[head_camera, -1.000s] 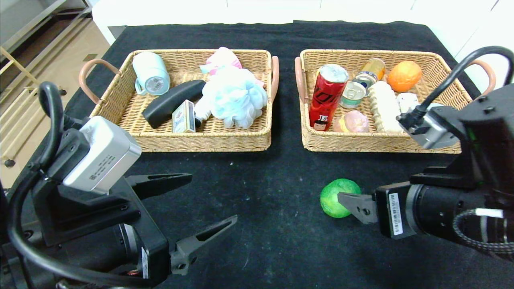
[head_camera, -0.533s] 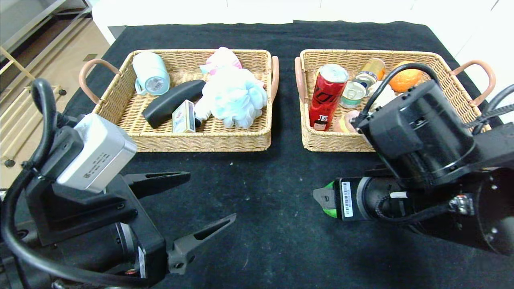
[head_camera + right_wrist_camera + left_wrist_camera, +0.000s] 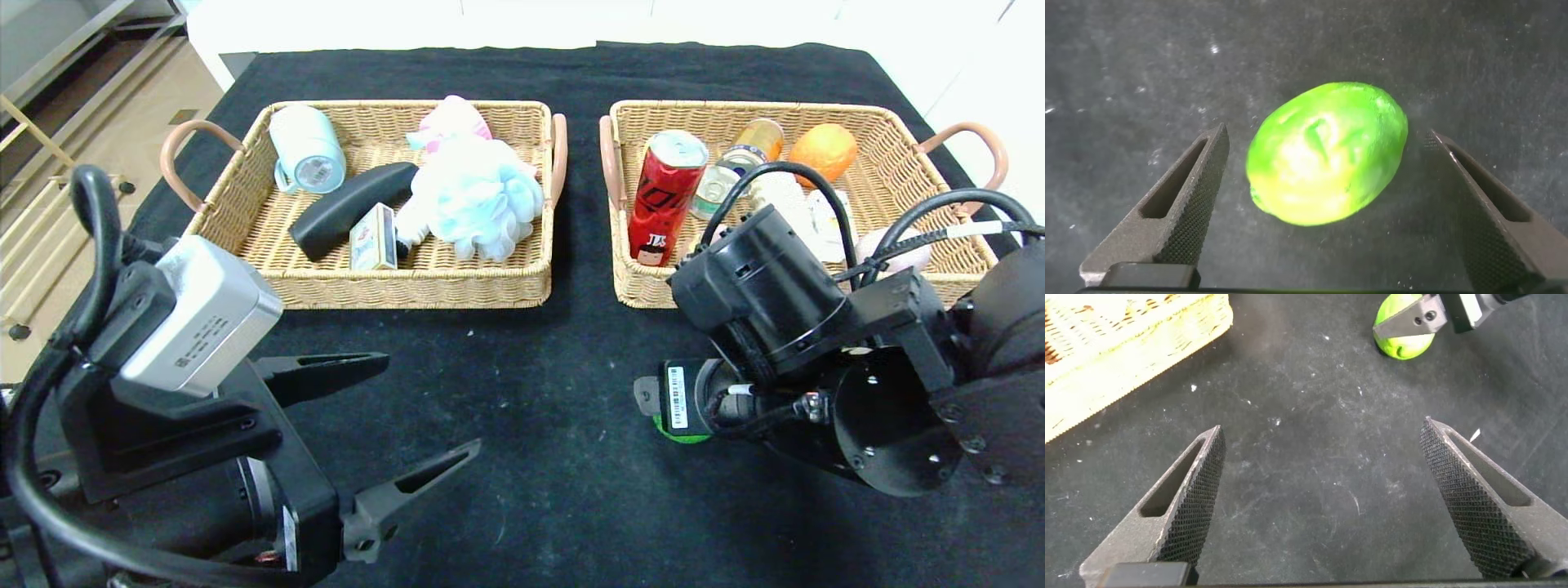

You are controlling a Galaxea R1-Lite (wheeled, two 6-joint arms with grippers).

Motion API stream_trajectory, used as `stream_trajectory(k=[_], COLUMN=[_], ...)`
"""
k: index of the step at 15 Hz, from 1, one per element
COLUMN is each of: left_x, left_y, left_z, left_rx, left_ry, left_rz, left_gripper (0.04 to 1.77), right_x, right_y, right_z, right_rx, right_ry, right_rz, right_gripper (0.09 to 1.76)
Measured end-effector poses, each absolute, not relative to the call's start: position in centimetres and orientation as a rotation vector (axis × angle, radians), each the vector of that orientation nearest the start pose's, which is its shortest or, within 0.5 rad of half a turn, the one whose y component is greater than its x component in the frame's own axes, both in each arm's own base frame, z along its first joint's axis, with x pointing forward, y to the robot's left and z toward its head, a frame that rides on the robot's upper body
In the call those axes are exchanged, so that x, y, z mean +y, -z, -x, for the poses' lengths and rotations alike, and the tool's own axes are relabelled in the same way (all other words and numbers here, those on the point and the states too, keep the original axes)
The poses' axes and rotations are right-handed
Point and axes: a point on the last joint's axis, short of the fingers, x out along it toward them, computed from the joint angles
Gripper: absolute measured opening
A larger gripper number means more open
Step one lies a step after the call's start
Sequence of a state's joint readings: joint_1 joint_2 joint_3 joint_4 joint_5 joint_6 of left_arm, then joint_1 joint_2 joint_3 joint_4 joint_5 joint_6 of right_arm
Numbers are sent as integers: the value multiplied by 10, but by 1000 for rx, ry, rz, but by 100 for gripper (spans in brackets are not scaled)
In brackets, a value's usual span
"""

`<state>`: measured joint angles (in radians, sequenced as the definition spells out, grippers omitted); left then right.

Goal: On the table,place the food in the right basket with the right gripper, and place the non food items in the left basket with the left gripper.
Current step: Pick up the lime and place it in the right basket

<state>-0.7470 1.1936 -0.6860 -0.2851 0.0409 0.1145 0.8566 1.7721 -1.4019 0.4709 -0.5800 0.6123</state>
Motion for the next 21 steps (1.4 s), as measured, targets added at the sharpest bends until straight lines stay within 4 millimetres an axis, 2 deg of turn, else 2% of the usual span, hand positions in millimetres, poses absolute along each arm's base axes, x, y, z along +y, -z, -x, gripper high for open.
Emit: stream_trajectory(k=[10, 11, 12, 13, 21], left_x=[-122, -122, -122, -122, -123], left_y=[-236, -236, -236, -236, -234], left_z=[-132, -132, -132, -132, -133], left_rx=[177, 177, 177, 178, 185], left_ry=[718, 718, 718, 719, 722], left_rz=[-200, -200, -200, -200, -204], left_gripper=[172, 172, 172, 172, 172], right_x=[236, 237, 238, 238, 239], right_y=[-208, -206, -204, -204, -199], right_z=[-235, -236, -236, -237, -238], right_rx=[713, 717, 721, 722, 732], right_ry=[0, 1, 1, 1, 9], right_rz=[-37, -35, -33, -32, -29], right_gripper=[171, 164, 147, 138, 132])
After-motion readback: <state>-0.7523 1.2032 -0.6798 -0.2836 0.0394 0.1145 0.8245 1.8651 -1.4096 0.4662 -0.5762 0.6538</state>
